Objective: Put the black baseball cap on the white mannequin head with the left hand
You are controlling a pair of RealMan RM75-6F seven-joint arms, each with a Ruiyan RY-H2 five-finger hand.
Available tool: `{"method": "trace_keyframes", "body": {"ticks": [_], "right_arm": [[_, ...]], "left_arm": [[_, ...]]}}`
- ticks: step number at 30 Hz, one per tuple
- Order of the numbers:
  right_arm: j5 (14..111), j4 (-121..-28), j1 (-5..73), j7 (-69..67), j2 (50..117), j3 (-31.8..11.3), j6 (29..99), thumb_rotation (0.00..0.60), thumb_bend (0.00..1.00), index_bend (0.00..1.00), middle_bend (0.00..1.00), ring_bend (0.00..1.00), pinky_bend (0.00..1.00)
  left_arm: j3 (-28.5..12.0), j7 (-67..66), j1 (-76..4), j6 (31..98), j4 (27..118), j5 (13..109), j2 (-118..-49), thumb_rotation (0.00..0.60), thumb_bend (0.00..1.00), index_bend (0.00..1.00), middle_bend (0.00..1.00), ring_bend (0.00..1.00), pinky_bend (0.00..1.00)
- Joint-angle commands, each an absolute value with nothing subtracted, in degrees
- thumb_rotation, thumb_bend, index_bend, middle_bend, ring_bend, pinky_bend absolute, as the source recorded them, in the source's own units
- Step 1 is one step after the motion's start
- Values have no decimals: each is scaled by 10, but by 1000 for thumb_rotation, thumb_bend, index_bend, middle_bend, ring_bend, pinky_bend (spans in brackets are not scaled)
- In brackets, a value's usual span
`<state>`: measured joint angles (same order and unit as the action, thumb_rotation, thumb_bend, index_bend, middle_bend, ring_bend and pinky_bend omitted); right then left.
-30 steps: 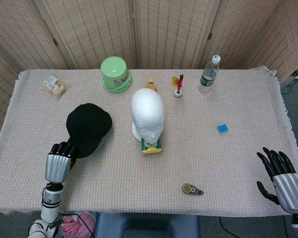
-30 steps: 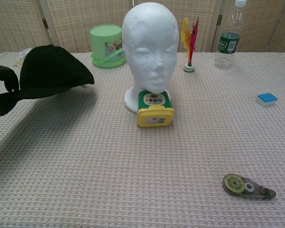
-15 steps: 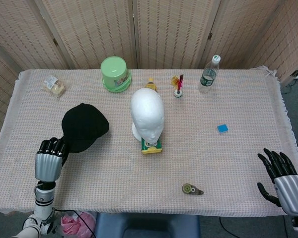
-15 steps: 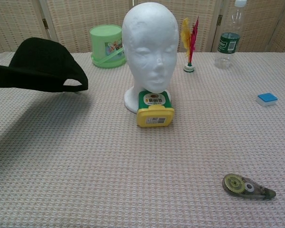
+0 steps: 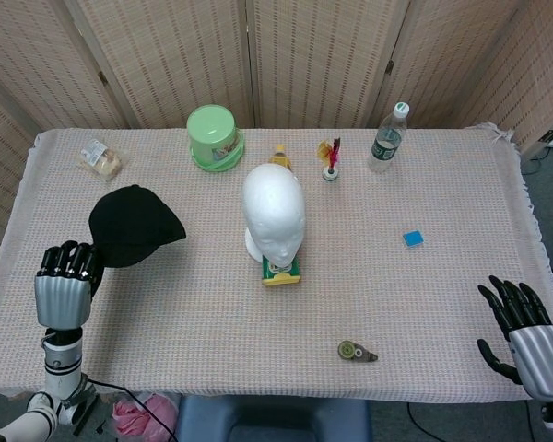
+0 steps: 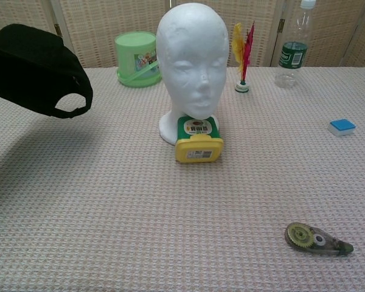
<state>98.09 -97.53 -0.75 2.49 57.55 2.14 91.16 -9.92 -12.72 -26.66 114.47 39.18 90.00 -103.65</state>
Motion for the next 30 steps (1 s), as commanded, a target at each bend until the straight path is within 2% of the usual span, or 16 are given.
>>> {"method": "trace_keyframes", "body": {"ticks": [1, 19, 30], "right_arm": [[980, -976, -8, 24, 575, 21, 912, 600, 305, 0, 0, 0, 0], [978, -974, -8, 9, 569, 19, 914, 600, 307, 0, 0, 0, 0], [973, -976, -10, -6, 562, 15, 921, 600, 309, 0, 0, 0, 0]], "left_arm": [[-109, -148, -275, 1148, 419, 907, -1015, 600, 464, 587, 612, 473, 558], [-161, -259, -340, 1108, 563, 938, -901, 600, 464, 576, 612, 471, 558], [-196, -301, -392, 1044, 624, 932, -876, 600, 464, 576, 612, 469, 558]]}}
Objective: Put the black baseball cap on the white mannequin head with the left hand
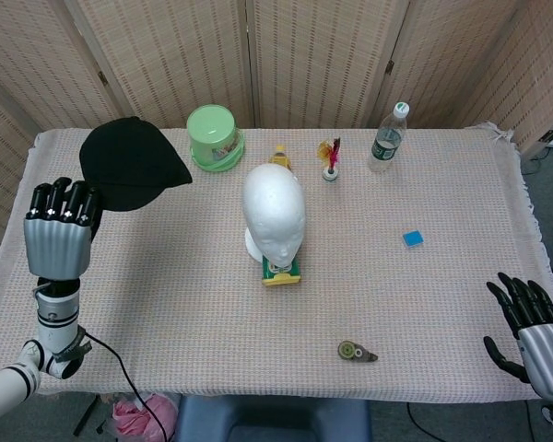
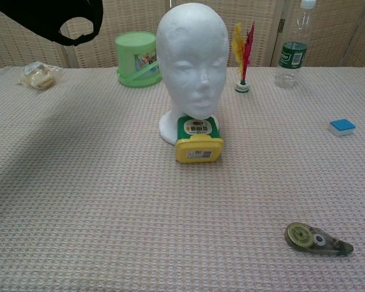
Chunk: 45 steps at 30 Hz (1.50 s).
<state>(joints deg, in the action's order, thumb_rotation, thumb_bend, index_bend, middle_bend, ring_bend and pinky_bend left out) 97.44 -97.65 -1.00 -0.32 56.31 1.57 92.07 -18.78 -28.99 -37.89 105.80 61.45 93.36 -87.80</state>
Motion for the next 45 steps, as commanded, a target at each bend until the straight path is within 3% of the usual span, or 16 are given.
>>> {"method": "trace_keyframes", "body": {"ticks": [1, 21, 45], "right_arm": [[973, -976, -10, -9, 560, 15, 922, 600, 309, 0, 0, 0, 0], [971, -968, -8, -52, 546, 13, 923, 600, 317, 0, 0, 0, 0], [958, -954, -11, -113, 527, 10, 928, 600, 323, 0, 0, 0, 0]], "left_arm": [[-198, -303, -395, 1042, 627, 932, -876, 600, 464, 576, 612, 469, 558], [-249, -394, -498, 950, 718, 912, -903, 600, 464, 573, 612, 464, 558], [-260, -392, -624, 859, 592, 877, -1026, 600, 464, 573, 612, 464, 558]]}}
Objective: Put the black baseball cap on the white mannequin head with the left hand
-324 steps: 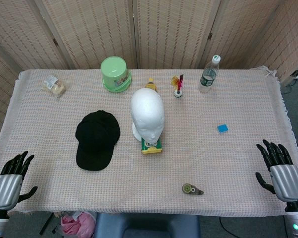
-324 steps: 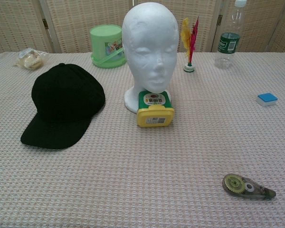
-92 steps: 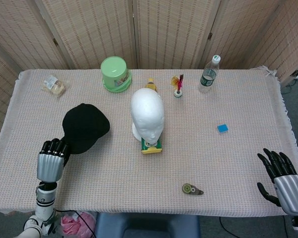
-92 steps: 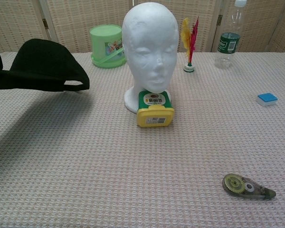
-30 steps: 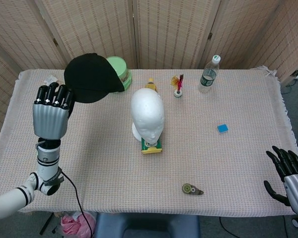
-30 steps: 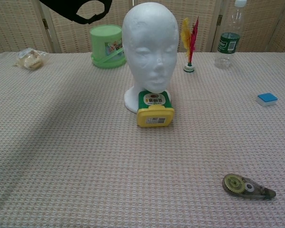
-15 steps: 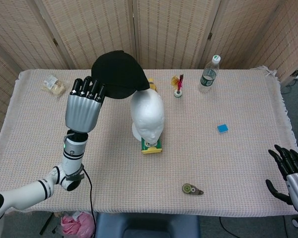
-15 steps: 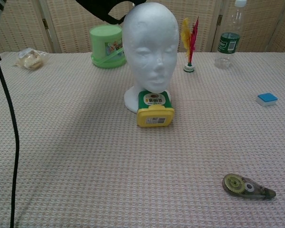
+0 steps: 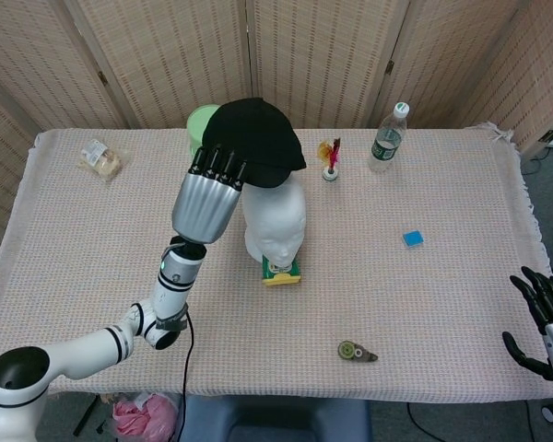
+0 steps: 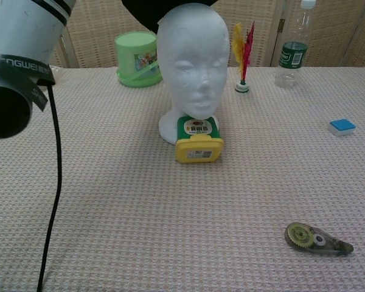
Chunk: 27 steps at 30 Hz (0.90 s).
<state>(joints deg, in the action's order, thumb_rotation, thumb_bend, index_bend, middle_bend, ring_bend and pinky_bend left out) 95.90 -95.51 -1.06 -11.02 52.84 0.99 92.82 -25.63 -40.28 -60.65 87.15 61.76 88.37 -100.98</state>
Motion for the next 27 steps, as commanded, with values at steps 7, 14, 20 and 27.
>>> {"method": "trace_keyframes", "body": {"ticks": [7, 14, 20, 27], "right_arm": [[949, -951, -9, -122, 525, 6, 925, 600, 329, 0, 0, 0, 0], [949, -950, -3, -129, 523, 7, 912, 600, 329, 0, 0, 0, 0], [959, -947, -5, -136, 520, 10, 920, 600, 329, 0, 0, 0, 0], [975, -943, -12, -138, 520, 16, 936, 600, 329, 0, 0, 0, 0]], "left_arm": [[-260, -357, -659, 846, 527, 873, -1054, 600, 464, 571, 612, 464, 558], [-252, -366, -664, 856, 531, 873, -1057, 600, 464, 572, 612, 464, 558], [-236, -404, -646, 870, 572, 872, -1052, 600, 464, 572, 612, 464, 558], [-212, -469, -614, 896, 656, 883, -1038, 600, 464, 575, 612, 464, 558]]}}
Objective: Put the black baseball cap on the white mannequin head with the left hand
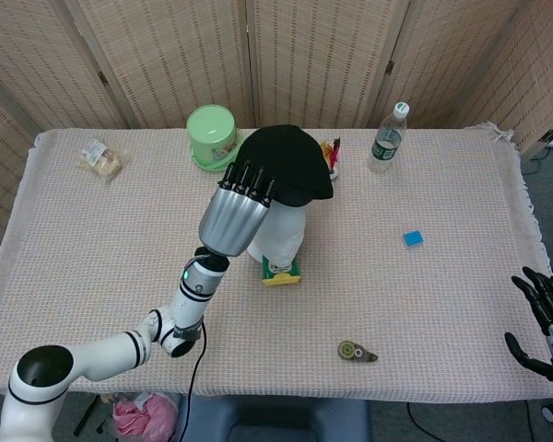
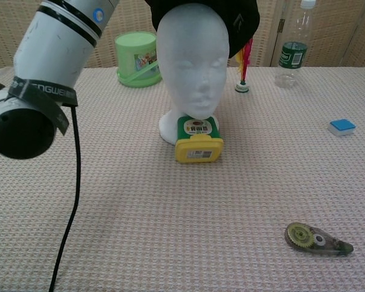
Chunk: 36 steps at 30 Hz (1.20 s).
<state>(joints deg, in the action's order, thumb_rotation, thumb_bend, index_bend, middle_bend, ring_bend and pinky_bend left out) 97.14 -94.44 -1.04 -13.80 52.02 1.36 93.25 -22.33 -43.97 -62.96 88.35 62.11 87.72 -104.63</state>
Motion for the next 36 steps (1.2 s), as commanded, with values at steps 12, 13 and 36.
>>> {"method": "trace_keyframes", "body": {"ticks": [12, 13, 36], "right_arm": [[994, -939, -24, -138, 522, 22, 962, 600, 329, 0, 0, 0, 0], [995, -939, -24, -138, 522, 22, 963, 600, 329, 0, 0, 0, 0], [997, -936, -29, -140, 524, 21, 973, 600, 329, 0, 0, 0, 0]], "left_arm": [[-176, -559, -560, 919, 783, 903, -1020, 600, 464, 575, 612, 464, 558], [-173, -563, -555, 920, 787, 902, -1022, 600, 464, 575, 612, 464, 558], [-141, -541, -501, 926, 731, 929, -1089, 600, 464, 574, 612, 464, 558]]}}
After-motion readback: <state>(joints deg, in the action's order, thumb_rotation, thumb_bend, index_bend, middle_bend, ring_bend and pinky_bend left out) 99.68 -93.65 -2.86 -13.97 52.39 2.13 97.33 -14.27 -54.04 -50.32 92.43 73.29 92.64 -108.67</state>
